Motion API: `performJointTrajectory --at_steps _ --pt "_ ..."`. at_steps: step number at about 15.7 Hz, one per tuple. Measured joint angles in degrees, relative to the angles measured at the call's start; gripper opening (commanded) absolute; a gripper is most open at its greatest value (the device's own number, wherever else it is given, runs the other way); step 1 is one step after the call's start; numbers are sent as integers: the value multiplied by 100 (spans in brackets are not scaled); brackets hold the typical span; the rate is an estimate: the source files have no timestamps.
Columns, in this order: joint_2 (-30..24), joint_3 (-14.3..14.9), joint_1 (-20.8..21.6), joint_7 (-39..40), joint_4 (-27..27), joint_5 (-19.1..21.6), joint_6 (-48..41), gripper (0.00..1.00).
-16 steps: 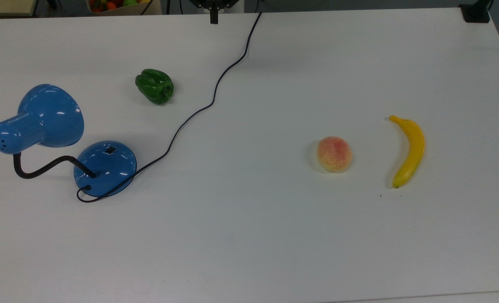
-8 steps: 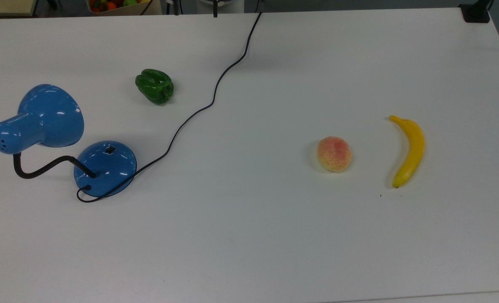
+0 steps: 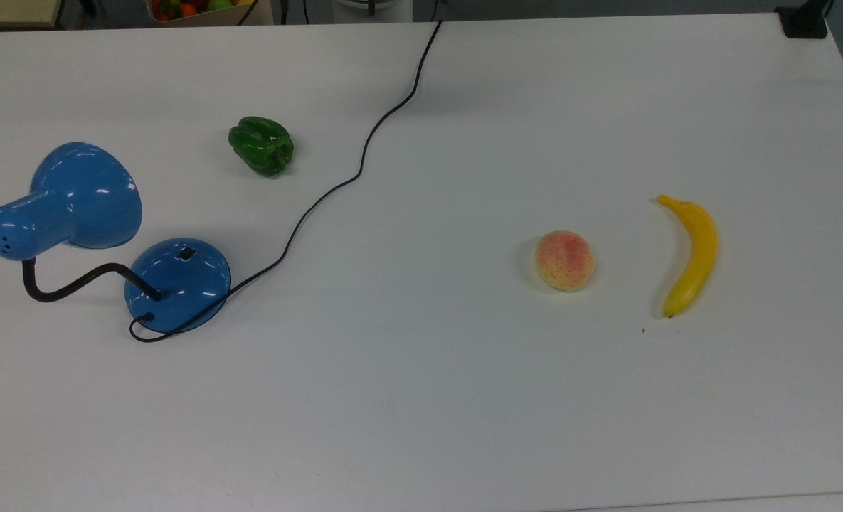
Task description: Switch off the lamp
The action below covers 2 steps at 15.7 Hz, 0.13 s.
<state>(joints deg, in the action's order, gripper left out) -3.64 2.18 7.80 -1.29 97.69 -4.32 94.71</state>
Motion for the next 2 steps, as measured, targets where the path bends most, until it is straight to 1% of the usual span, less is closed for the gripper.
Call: performJointTrajectory --at_steps 2 --pt "0 -2 0 0 -10 0 -98 100"
